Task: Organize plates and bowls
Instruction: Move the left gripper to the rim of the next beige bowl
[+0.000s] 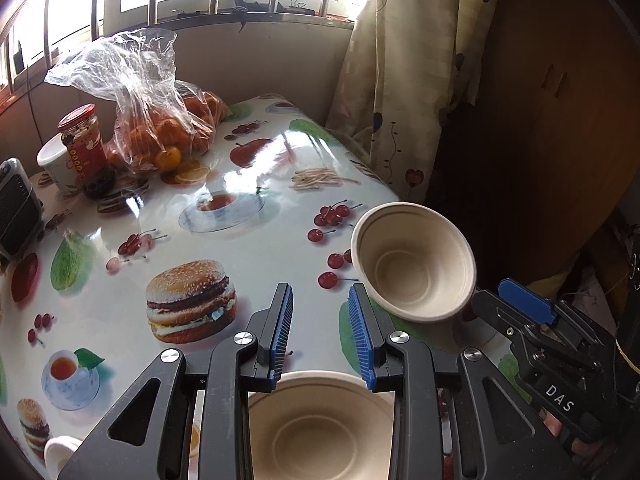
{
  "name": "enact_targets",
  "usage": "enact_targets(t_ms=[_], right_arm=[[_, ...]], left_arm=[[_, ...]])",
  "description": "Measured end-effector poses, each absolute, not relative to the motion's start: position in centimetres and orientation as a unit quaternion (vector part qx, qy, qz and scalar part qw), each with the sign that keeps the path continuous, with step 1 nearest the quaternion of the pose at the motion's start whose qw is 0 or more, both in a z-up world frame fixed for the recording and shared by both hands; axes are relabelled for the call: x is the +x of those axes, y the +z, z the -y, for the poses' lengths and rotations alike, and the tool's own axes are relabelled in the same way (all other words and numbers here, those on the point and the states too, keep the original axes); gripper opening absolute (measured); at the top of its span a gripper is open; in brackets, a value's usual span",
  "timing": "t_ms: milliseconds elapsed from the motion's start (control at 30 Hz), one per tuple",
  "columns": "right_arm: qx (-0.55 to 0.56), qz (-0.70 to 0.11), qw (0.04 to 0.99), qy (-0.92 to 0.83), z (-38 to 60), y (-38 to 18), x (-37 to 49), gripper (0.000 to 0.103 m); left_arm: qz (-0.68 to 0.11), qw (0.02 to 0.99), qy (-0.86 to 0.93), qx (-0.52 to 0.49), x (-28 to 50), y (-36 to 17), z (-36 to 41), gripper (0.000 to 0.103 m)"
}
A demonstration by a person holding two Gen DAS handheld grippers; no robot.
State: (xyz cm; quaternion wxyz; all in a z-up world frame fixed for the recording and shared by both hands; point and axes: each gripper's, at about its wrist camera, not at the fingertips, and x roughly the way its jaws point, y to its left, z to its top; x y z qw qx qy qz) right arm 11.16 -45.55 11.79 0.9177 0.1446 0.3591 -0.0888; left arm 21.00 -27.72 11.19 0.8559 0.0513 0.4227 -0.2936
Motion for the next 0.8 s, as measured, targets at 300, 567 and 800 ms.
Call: enact_targets(t_ms=[300,567,800], right_arm=[[0.143,-0.357,0.917,-0.106,47.3,11.6,12.3,0.044],[0.148,-0.361,0.913,-0.117,48.7,11.1,13.1,0.044],[0.154,-0.366,0.909,-0.123,49.8,10.4,13.8,0.044]], left_arm=[[-0.424,0.853,-0.299,0.058,22.3,11.0,29.7,0.03],[-0.436,0.846,-0.304,0.05,23.5,10.6,30.9,0.03],[-0.453,0.837,-0.303,0.051,24.6,9.4,32.0,0.03]])
